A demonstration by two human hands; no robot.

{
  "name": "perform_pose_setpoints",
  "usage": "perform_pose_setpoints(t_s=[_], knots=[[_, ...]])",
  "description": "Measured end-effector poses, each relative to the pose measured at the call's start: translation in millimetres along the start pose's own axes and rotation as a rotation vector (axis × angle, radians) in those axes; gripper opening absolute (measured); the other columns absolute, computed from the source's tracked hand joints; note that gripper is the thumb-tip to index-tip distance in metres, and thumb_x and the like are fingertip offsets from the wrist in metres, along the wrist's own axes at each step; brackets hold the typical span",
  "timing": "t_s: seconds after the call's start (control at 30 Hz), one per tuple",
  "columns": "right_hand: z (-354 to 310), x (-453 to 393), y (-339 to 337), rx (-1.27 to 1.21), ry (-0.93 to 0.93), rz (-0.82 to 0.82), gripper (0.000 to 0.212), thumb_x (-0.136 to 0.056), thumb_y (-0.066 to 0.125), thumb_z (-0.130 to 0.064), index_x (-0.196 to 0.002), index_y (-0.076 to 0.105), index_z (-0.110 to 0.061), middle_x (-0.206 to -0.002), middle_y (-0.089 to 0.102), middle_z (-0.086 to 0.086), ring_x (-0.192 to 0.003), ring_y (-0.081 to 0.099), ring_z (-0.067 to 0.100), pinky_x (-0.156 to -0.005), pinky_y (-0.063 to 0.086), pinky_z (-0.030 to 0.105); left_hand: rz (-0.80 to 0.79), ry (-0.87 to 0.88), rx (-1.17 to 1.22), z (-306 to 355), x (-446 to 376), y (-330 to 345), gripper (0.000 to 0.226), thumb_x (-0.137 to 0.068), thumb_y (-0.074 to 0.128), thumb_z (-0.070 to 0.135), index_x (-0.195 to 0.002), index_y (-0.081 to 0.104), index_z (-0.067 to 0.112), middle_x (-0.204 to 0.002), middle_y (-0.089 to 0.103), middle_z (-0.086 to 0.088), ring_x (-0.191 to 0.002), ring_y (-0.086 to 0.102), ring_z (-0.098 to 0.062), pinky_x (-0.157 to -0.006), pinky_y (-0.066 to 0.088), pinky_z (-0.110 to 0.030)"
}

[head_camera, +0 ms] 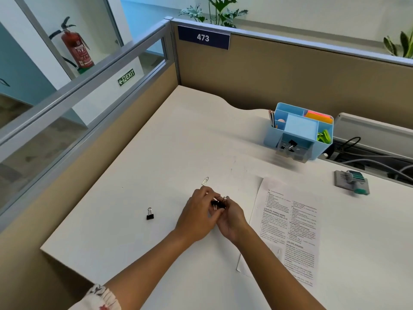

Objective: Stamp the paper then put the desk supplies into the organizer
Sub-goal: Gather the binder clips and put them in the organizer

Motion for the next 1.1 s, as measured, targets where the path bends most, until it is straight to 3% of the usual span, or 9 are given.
perform_pose_setpoints(t_s=[0.13,0.3,0.4,0.5,0.6,0.77,0.93,1.1], knots=[[-11.4,-3.0,-5.9,0.029,-0.045,0.066,0.038,-0.106,0.034,-0.023,-0.100,0.060,0.004,-0.095,0.063,0.020,-0.092,0.063,0.029,-0.094,0.051,0.034,0.020,-0.017,-0.112,-15.5,2.2,-16.5,0.033,-0.088,0.057,0.043,-0.115,0.056,0.023,-0.114,0.047,0.009,-0.105,0.050,-0.012,-0.087,0.048,-0.031],[-16.4,-3.0,-6.6,0.013,-0.062,0.074,0.039,-0.105,0.037,-0.024,-0.096,0.060,0.005,-0.093,0.063,0.020,-0.093,0.062,0.029,-0.094,0.051,0.037,-0.066,-0.565,-0.467,-89.7,19.9,-48.5,0.051,-0.087,0.058,0.035,-0.130,0.040,0.014,-0.135,0.031,-0.008,-0.123,0.037,-0.030,-0.095,0.043,-0.043],[-14.5,-2.0,-5.7,0.020,-0.063,0.076,0.039,-0.105,0.038,-0.026,-0.097,0.060,0.005,-0.093,0.063,0.019,-0.096,0.062,0.029,-0.092,0.052,0.035,-0.127,-0.814,-0.430,-119.2,41.3,-58.8,0.055,-0.084,0.059,0.025,-0.129,0.031,0.012,-0.137,0.018,-0.010,-0.122,0.032,-0.034,-0.091,0.043,-0.045],[-12.2,-1.7,-6.1,0.040,-0.062,0.085,0.039,-0.105,0.038,-0.027,-0.097,0.061,0.004,-0.094,0.064,0.019,-0.094,0.063,0.028,-0.090,0.053,0.034,-0.143,-0.942,-0.323,-135.7,55.5,-57.3,0.054,-0.083,0.057,0.015,-0.127,0.027,0.010,-0.136,0.013,-0.011,-0.117,0.034,-0.036,-0.081,0.046,-0.041],[-11.5,-1.3,-6.5,0.054,-0.066,0.093,0.039,-0.105,0.039,-0.027,-0.096,0.061,0.004,-0.093,0.064,0.018,-0.093,0.063,0.029,-0.089,0.053,0.034,-0.156,-0.943,-0.318,-140.0,54.2,-55.4,0.048,-0.083,0.052,0.003,-0.125,0.028,0.007,-0.133,0.018,-0.015,-0.114,0.037,-0.038,-0.080,0.047,-0.039],[-12.7,0.4,-8.0,0.059,-0.076,0.098,0.035,-0.104,0.041,-0.024,-0.097,0.061,0.004,-0.092,0.064,0.018,-0.092,0.063,0.028,-0.088,0.053,0.033,-0.254,-0.877,-0.341,-134.6,41.9,-43.2,0.037,-0.088,0.047,0.001,-0.123,0.036,0.004,-0.129,0.033,-0.018,-0.116,0.043,-0.037,-0.085,0.045,-0.037],[-14.2,2.9,-10.4,0.094,-0.066,0.084,0.018,-0.096,0.046,0.002,-0.105,0.061,0.006,-0.095,0.065,0.017,-0.091,0.064,0.029,-0.082,0.058,0.029,-0.275,-0.799,-0.252,-118.4,27.6,-26.2,0.031,-0.084,0.049,0.004,-0.115,0.043,0.004,-0.122,0.044,-0.016,-0.112,0.048,-0.034,-0.087,0.045,-0.035],[-25.5,8.3,-12.6,0.173,-0.116,0.070,0.034,-0.089,0.039,0.018,-0.112,0.056,0.001,-0.103,0.065,0.016,-0.089,0.063,0.024,-0.072,0.058,0.025,-0.223,-0.594,-0.074,-62.3,-6.3,-8.7,0.019,-0.083,0.052,0.007,-0.098,0.042,0.011,-0.106,0.048,-0.008,-0.095,0.048,-0.024,-0.067,0.037,-0.025]])
Point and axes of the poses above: each hand's wrist, its own x-axis away from the middle knuckle, its own y-axis out of the palm, z = x × y, the point moved 8 cm from there along -x, towards the middle knuckle
